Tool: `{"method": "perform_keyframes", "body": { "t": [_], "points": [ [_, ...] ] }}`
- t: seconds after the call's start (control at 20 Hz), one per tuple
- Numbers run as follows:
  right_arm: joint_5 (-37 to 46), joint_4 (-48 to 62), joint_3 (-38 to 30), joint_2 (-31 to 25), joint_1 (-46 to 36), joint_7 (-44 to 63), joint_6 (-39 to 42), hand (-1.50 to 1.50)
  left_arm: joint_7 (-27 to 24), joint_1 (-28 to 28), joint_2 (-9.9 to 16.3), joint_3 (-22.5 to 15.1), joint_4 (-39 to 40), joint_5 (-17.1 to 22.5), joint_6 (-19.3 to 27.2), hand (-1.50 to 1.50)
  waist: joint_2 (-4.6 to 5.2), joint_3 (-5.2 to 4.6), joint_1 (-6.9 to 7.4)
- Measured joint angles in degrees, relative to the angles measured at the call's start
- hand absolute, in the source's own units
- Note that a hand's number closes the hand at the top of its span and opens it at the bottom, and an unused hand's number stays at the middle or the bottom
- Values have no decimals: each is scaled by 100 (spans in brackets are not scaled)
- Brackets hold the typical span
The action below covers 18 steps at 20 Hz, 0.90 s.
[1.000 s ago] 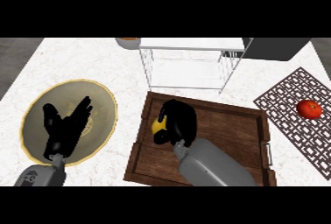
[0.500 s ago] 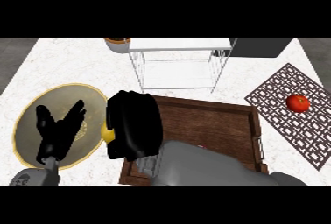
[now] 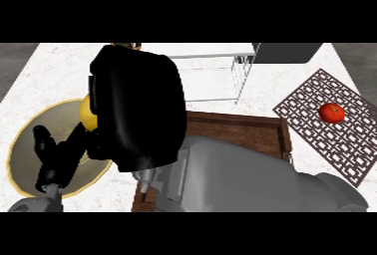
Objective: Pick the lemon from the tray and place it in the tiered shelf
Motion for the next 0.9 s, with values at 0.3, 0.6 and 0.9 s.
{"method": "perform_keyframes", "body": {
  "t": [0.3, 0.6, 0.9],
  "points": [
    [-62, 226, -965, -179, -564, -72, 400, 150, -30, 22, -35, 49, -48, -12, -32, 0, 20, -4, -2],
    [-133, 966, -1838, -408, -1083, -366, 642, 150, -44, 76, -138, -15, -165, -125, 7, 0, 43, -10, 41],
    [-353, 1903, -2472, -701, -1466, -934, 950, 150, -114, 80, -160, 40, -102, -150, -86, 0, 65, -8, 76]
  ]
}}
